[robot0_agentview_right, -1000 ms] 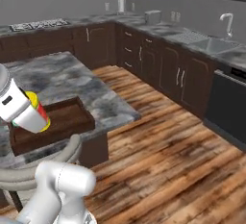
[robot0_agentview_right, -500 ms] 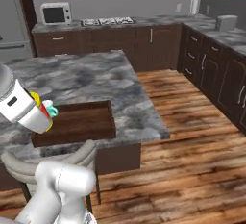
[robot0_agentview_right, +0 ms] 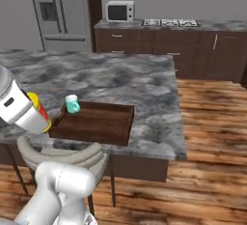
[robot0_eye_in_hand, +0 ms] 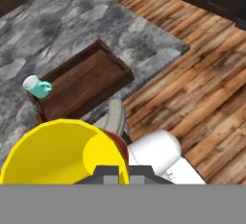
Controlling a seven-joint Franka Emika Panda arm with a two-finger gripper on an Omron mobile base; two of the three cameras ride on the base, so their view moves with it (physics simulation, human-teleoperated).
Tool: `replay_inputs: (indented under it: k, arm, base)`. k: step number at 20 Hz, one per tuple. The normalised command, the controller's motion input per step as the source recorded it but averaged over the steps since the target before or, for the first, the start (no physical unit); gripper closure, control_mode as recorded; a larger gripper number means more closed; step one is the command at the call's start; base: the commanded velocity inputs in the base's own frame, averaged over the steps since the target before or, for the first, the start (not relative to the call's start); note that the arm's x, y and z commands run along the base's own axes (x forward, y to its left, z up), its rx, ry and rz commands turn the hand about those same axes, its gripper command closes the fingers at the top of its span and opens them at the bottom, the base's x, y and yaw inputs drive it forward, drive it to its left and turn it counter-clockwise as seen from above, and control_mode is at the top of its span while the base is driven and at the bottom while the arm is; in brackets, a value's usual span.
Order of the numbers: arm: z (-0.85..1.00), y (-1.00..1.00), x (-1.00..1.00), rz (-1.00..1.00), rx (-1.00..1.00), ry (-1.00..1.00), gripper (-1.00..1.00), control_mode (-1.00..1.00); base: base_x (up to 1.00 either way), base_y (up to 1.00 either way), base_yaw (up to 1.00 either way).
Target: There is a tray on the dining counter. Grab the cup, mug, and pitcher and place them on the tray. The pitcher may be placed next to the tray if it cannot fit the tray.
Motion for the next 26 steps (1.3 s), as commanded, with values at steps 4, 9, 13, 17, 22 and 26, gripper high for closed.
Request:
replay_inputs:
  k: [4,9,13,17,22,26]
  arm:
    - [0.00,0.00,0.00,0.00,0.00,0.00,1.00,1.00]
    - [0.00,0.00,0.00,0.00,0.00,0.00,1.00,1.00]
    - [0.00,0.00,0.00,0.00,0.00,0.00,1.00,1.00]
    - [0.00,0.00,0.00,0.00,0.00,0.00,1.00,1.00]
    - [0.00,0.00,0.00,0.00,0.00,0.00,1.00,1.00]
    - [0.00,0.00,0.00,0.00,0.00,0.00,1.00,1.00]
  base:
    - [0.88,-0.01,0.77]
    - [1.00,-0.04,0.49]
    - [0.96,-0.35,0.54]
    - [-0.02,-1.00,0.30]
    - [0.55,-0.50,0.25]
    - [1.00,-0.46,0.26]
